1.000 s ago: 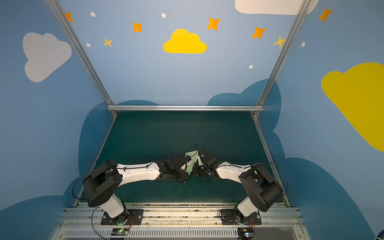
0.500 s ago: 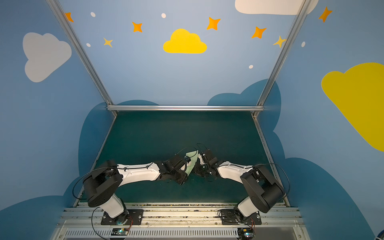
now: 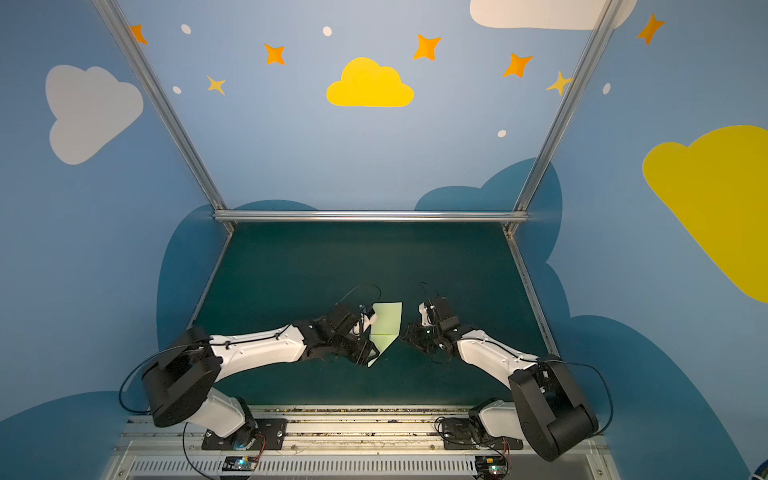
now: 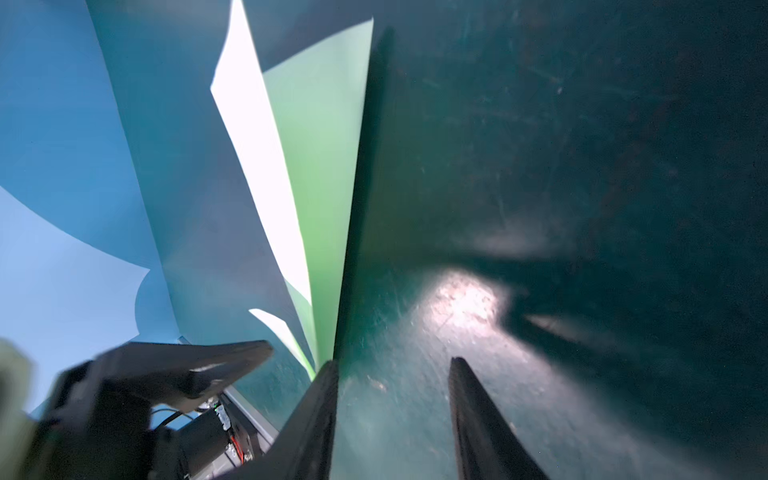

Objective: Fold a paper plane with a square sheet of paper (fold left side to right side)

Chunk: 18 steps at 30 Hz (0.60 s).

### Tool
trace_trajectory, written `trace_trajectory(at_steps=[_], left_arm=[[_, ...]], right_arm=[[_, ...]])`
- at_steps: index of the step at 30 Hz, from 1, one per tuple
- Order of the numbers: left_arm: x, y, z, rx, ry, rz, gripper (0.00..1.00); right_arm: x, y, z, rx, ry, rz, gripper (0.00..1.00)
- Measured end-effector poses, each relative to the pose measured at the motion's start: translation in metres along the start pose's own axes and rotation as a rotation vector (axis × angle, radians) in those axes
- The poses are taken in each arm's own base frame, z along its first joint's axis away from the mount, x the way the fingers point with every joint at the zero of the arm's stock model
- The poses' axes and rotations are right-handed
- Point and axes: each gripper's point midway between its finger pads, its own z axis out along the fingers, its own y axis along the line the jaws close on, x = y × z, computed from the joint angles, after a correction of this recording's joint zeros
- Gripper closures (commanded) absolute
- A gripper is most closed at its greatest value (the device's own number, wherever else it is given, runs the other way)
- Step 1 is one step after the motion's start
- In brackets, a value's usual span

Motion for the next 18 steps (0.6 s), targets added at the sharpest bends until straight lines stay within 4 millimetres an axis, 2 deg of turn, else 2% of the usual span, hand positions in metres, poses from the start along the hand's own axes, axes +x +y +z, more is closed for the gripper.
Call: trace_trajectory(at_steps=[3, 6, 13, 18], left_arm=[[-0.02, 0.008, -0.014, 0.035, -0.065, -0.093, 0.61], [-0.033, 0.014, -0.018, 0.065, -0.092, -0.155, 0.71], [-0.051, 0.002, 0.0, 0.155, -0.052, -0.193, 0.73], [-0.047, -0.004, 0.013, 0.212, -0.012, -0.206, 0.72]], right_arm=[[0.004, -0.003, -0.002, -0.003, 0.003, 0.005, 0.54], [0.006, -0.003, -0.004, -0.008, -0.002, 0.014, 0.52], [0.004, 0.006, -0.015, -0.047, -0.038, 0.02, 0.5], [0.004, 0.005, -0.015, -0.047, -0.038, 0.024, 0.5]])
